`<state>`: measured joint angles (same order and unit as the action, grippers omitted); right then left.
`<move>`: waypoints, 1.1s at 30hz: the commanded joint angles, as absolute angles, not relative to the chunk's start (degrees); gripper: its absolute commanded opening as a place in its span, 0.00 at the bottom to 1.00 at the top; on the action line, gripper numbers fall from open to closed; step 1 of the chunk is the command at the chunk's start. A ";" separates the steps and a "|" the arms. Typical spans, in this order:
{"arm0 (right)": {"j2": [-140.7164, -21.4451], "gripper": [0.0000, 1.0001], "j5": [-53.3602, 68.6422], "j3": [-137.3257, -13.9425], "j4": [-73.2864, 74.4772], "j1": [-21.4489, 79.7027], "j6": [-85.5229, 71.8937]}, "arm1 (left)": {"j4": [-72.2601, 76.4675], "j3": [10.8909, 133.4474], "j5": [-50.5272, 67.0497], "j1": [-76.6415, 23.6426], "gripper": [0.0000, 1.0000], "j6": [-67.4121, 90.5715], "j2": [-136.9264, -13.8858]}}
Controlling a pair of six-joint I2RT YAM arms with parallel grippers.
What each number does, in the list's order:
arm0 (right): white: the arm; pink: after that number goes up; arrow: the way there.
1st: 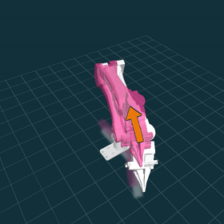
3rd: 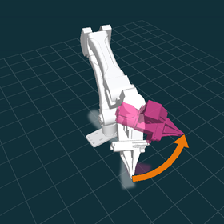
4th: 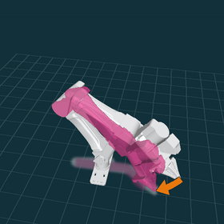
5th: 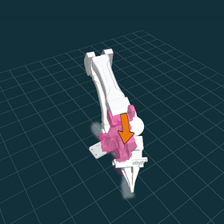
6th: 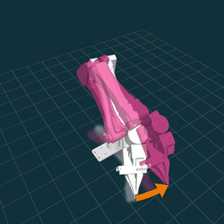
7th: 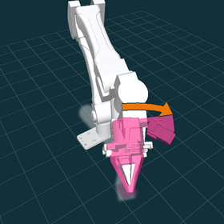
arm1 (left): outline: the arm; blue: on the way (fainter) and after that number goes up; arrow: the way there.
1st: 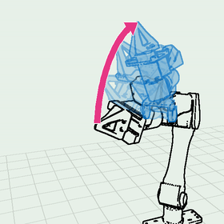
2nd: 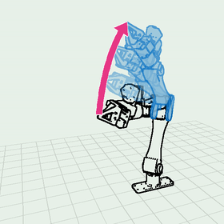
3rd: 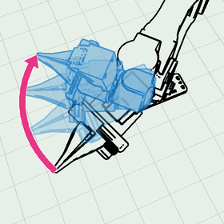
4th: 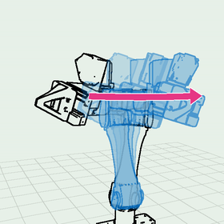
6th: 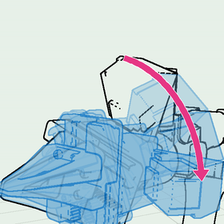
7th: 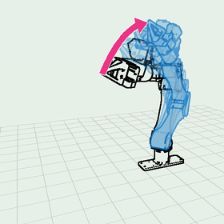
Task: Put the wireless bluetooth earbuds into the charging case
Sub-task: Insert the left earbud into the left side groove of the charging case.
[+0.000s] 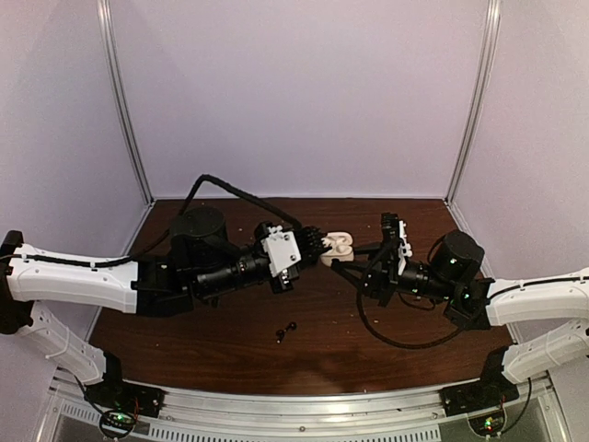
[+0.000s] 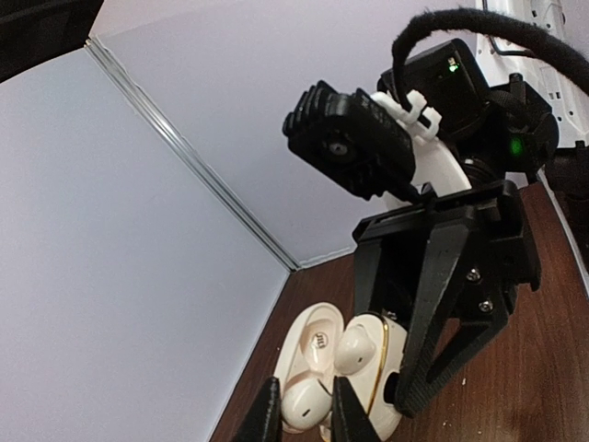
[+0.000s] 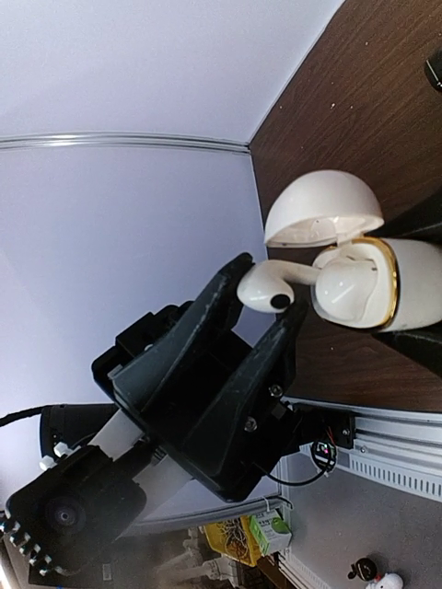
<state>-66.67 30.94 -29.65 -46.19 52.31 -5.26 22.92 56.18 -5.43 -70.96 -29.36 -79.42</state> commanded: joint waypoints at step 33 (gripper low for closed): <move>-63.04 0.00 26.69 -28.49 -56.43 52.73 -5.17 | 18.70 57.52 -8.52 -71.36 0.08 -22.48 -80.51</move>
<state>-65.54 29.23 -28.45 -47.83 52.38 -4.58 20.88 58.74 -7.31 -71.26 -23.62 -80.47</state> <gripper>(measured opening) 0.227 0.151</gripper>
